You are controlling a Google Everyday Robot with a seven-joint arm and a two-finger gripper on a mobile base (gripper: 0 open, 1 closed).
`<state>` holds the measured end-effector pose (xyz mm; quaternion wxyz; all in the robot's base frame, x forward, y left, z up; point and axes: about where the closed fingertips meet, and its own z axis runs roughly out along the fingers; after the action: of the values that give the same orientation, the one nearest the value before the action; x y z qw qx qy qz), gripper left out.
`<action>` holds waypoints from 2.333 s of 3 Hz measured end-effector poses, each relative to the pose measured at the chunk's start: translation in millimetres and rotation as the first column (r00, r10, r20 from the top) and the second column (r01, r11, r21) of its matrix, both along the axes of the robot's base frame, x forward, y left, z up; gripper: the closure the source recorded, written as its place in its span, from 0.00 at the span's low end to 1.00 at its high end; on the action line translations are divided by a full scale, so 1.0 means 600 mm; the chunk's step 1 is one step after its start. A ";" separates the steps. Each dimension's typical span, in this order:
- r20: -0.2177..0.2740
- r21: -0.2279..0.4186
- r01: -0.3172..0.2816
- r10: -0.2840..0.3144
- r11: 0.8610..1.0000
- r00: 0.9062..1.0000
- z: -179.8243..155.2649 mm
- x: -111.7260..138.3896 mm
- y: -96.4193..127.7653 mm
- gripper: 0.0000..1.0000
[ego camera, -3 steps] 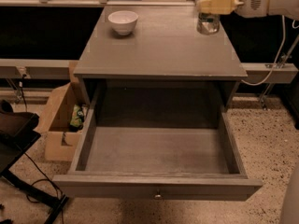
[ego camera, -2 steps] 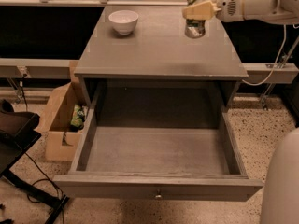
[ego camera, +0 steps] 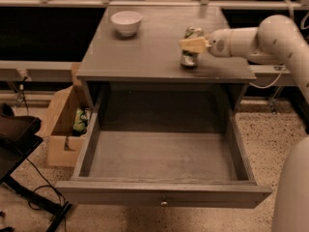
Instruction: Pick 7up can from top drawer and place on counter
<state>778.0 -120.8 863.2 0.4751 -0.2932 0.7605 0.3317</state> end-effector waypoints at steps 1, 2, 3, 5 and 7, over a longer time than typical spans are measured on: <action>0.000 0.000 0.000 0.000 1.000 1.000 0.014 0.000 0.000 0.82; 0.000 0.000 0.000 0.000 1.000 1.000 0.030 0.000 0.000 0.57; 0.000 0.000 0.000 0.000 1.000 1.000 0.033 0.000 0.000 0.35; -0.004 0.002 -0.009 0.009 1.000 1.000 0.029 0.001 0.011 0.00; 0.001 -0.014 -0.012 0.012 1.000 1.000 0.040 0.008 0.006 0.00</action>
Offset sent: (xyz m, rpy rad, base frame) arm 0.0000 0.0000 0.0074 0.0000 0.0000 0.0000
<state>782.5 -117.0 887.5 0.4714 -0.3011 0.7607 0.3292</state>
